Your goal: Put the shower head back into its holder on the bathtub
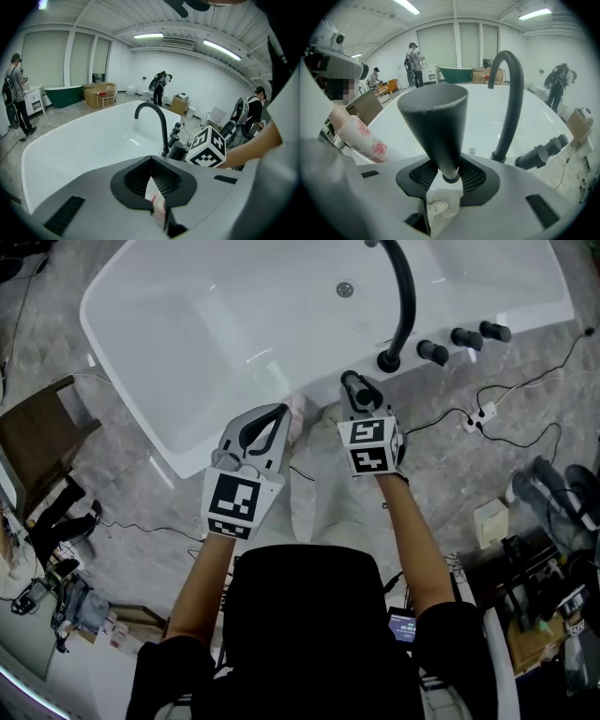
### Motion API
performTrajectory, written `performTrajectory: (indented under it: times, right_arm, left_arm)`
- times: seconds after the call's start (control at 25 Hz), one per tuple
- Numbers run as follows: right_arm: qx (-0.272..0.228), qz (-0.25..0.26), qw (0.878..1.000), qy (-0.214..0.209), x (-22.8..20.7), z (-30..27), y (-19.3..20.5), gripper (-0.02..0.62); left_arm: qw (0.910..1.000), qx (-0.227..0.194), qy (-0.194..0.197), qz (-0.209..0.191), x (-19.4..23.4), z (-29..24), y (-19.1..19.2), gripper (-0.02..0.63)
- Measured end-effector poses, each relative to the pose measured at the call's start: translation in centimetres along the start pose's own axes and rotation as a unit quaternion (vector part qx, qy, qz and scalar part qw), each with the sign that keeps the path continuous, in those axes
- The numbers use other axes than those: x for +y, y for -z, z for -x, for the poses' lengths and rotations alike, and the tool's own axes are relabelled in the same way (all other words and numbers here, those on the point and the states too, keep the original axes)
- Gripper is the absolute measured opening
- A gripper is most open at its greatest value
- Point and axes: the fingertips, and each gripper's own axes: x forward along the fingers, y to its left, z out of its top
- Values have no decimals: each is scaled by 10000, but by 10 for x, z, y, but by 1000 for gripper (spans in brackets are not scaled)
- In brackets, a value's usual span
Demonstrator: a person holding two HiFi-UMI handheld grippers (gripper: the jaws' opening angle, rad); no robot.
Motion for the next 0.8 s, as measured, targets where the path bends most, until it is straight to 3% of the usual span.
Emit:
performTrajectory:
  times: [0.8]
  right_arm:
    - [-5,-353,9992,-196,8,28,-9,183]
  left_arm:
    - [9995,-154,149,-240,-2,14,-21,14]
